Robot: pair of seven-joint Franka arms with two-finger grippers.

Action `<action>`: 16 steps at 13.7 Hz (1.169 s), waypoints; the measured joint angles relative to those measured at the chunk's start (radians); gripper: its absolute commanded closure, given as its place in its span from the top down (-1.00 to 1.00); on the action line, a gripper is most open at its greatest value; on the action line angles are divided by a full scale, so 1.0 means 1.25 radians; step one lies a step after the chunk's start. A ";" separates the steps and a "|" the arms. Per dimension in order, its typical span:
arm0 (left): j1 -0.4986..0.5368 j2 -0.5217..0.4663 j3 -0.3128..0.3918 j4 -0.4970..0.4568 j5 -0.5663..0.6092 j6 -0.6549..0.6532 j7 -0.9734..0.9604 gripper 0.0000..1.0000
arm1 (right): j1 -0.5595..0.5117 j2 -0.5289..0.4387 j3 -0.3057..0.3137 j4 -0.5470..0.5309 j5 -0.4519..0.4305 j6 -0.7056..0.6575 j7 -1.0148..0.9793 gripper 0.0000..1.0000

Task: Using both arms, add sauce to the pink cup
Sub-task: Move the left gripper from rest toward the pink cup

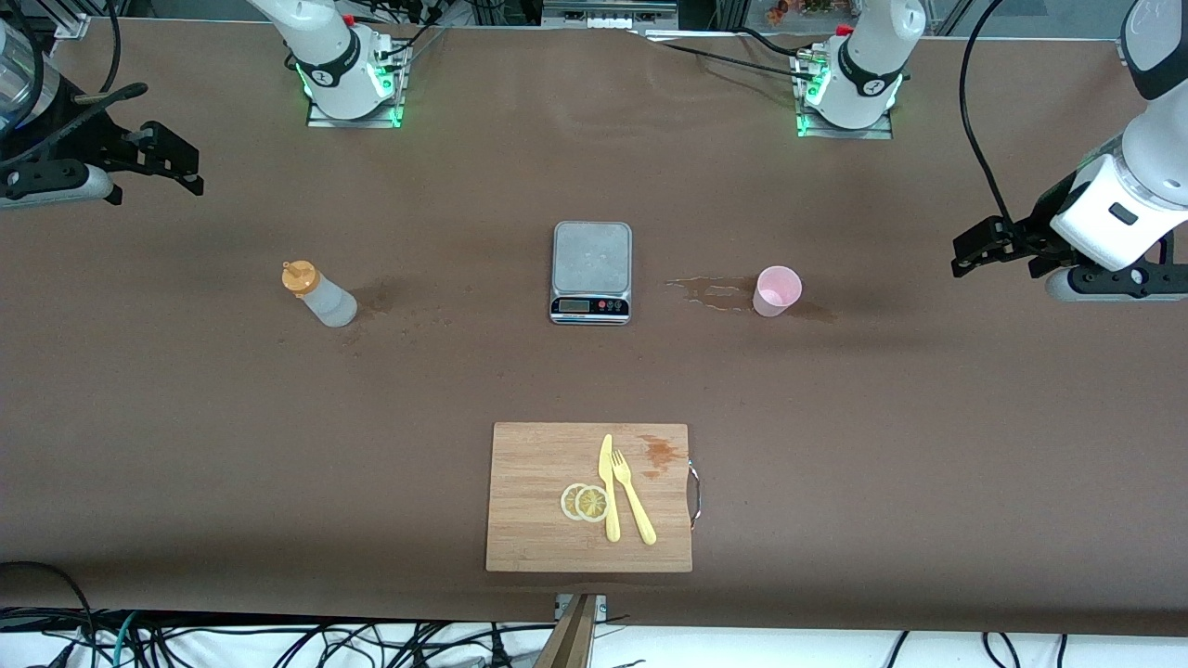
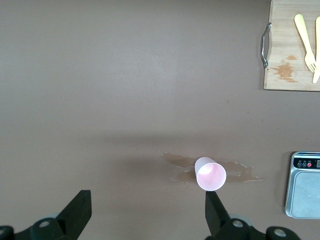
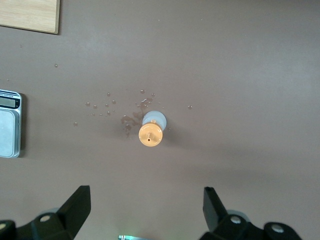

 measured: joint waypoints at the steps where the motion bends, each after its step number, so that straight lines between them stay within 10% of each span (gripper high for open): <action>1: 0.000 0.000 0.001 0.000 0.000 -0.001 0.000 1.00 | 0.000 0.000 0.000 0.000 0.000 0.000 0.000 1.00; 16: -0.011 0.000 0.003 -0.005 -0.001 -0.057 0.000 1.00 | 0.000 0.000 0.000 0.000 0.000 -0.001 0.000 1.00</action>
